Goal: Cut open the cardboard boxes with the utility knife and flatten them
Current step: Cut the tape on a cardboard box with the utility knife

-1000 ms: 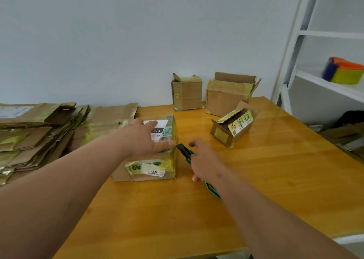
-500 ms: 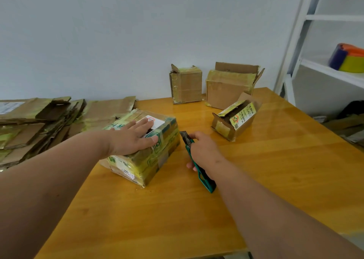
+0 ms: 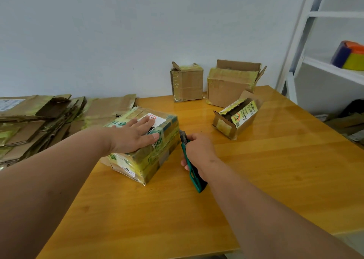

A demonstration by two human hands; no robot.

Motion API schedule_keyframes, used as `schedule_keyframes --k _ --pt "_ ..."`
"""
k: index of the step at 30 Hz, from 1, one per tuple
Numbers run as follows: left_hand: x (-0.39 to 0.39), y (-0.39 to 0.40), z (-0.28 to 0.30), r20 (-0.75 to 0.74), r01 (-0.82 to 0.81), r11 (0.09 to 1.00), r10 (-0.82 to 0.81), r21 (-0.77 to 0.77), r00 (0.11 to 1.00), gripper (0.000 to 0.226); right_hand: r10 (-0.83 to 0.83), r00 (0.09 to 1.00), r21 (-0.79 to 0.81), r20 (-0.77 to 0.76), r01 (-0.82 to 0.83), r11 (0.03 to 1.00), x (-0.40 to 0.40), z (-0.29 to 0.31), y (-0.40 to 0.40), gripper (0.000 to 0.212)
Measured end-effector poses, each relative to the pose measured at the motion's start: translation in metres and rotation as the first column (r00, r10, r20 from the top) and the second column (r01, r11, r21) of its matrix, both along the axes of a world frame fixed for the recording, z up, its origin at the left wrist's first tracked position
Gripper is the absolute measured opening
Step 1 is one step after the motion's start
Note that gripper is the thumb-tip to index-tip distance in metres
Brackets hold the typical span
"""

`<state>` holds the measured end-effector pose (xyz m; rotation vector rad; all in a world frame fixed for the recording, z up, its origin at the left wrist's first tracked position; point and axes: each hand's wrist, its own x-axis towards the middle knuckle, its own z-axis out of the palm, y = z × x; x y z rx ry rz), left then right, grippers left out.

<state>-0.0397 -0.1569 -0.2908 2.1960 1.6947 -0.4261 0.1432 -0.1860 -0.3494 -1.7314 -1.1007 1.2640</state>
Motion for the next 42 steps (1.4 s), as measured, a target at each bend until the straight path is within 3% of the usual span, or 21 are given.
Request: schedule_keyframes --k 6,22,26,29,30,32,34,35,38,42 --pt "0.001 0.000 -0.003 0.007 -0.017 1.000 0.017 0.026 1.000 0.072 0.021 0.999 0.018 0.030 -0.022 1.000 -0.009 -0.003 -0.008 0.051" --pt "0.002 -0.006 -0.005 0.022 -0.036 0.991 0.033 0.129 0.999 0.070 0.221 0.969 0.047 0.113 -0.227 0.973 -0.017 -0.006 -0.039 0.041" --pt "0.003 -0.011 -0.010 0.198 -0.131 0.971 0.090 0.200 0.976 0.070 0.299 0.941 0.028 0.160 -0.308 0.951 -0.015 -0.005 -0.045 0.046" --pt "-0.001 -0.021 -0.002 0.363 -0.154 0.979 0.098 0.131 0.927 0.073 0.324 0.925 0.013 0.200 -0.333 0.943 -0.015 -0.002 -0.045 0.047" --pt "-0.005 -0.022 0.005 0.339 -0.138 0.985 0.097 0.099 0.936 0.079 0.333 0.917 0.009 0.219 -0.343 0.939 -0.014 -0.001 -0.045 0.047" --pt "-0.015 -0.023 0.020 0.085 -0.043 0.996 0.037 0.078 0.996 0.098 0.332 0.915 0.011 0.229 -0.343 0.939 -0.014 0.001 -0.043 0.047" --pt "-0.022 -0.025 0.025 -0.113 0.037 0.998 -0.031 0.047 0.993 0.118 0.332 0.920 0.011 0.208 -0.342 0.940 -0.017 0.002 -0.044 0.047" --pt "-0.024 -0.026 0.021 -0.129 0.045 0.999 -0.041 0.026 0.991 0.115 0.336 0.921 0.013 0.194 -0.345 0.938 -0.019 0.001 -0.045 0.046" --pt "-0.023 -0.032 -0.001 -0.036 -0.011 0.996 0.015 0.091 0.999 0.080 0.329 0.932 0.037 0.150 -0.338 0.940 -0.022 -0.002 -0.050 0.040" --pt "-0.024 -0.032 -0.012 -0.012 -0.053 0.984 0.056 0.172 0.998 0.065 0.328 0.928 0.037 0.175 -0.340 0.940 -0.027 -0.004 -0.058 0.043"
